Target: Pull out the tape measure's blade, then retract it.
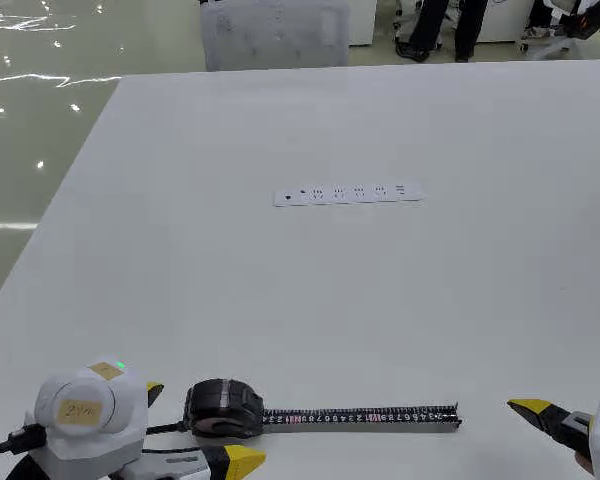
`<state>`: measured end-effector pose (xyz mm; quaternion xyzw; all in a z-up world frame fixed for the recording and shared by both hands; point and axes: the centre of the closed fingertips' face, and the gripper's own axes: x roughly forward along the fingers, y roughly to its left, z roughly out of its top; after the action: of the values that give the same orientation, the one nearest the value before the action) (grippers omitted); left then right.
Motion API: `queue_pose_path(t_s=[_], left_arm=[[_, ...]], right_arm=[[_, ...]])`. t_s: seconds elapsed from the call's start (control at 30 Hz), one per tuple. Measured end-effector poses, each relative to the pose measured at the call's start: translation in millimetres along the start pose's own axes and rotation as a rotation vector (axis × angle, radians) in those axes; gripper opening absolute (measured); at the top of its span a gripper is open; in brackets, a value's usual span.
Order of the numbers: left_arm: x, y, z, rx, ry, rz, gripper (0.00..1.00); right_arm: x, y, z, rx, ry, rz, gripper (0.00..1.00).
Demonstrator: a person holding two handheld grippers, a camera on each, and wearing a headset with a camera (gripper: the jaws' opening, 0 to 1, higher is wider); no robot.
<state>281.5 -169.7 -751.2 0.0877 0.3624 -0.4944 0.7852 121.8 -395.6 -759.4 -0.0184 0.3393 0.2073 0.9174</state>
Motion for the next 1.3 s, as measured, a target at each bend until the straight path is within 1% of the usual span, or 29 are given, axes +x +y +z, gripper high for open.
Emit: queue_pose_path(t_s=[0.2, 0.3, 0.5, 0.63, 0.97, 1.1, 1.3], left_arm=[[8.0, 0.3, -2.8, -0.013, 0.006, -0.002, 0.95], [11.6, 1.6, -5.2, -0.032, 0.011, 0.006, 0.95], [18.2, -1.7, -8.8, -0.051, 0.016, 0.006, 0.94], [19.2, -4.2, -8.1, -0.071, 0.012, 0.005, 0.94], [19.2, -4.4, -7.8, -0.115, -0.006, 0.012, 0.91], [20.9, -5.1, -10.3, -0.119, -0.002, 0.015, 0.90], [21.1, -5.2, -10.6, -0.112, -0.007, 0.032, 0.89]], right_arm=[[-0.7, -1.6, -1.6, -0.008, 0.007, 0.000, 0.92], [-1.0, -3.7, -2.2, -0.006, 0.008, -0.002, 0.92], [-0.5, -4.9, -2.4, -0.004, 0.009, -0.001, 0.92], [-0.1, -6.1, -2.5, -0.004, 0.008, -0.002, 0.92], [3.5, -7.9, -2.3, -0.008, 0.010, 0.002, 0.92], [4.7, -9.0, -0.7, -0.011, 0.009, 0.003, 0.92], [6.2, -10.4, -0.1, -0.016, 0.009, 0.004, 0.92]])
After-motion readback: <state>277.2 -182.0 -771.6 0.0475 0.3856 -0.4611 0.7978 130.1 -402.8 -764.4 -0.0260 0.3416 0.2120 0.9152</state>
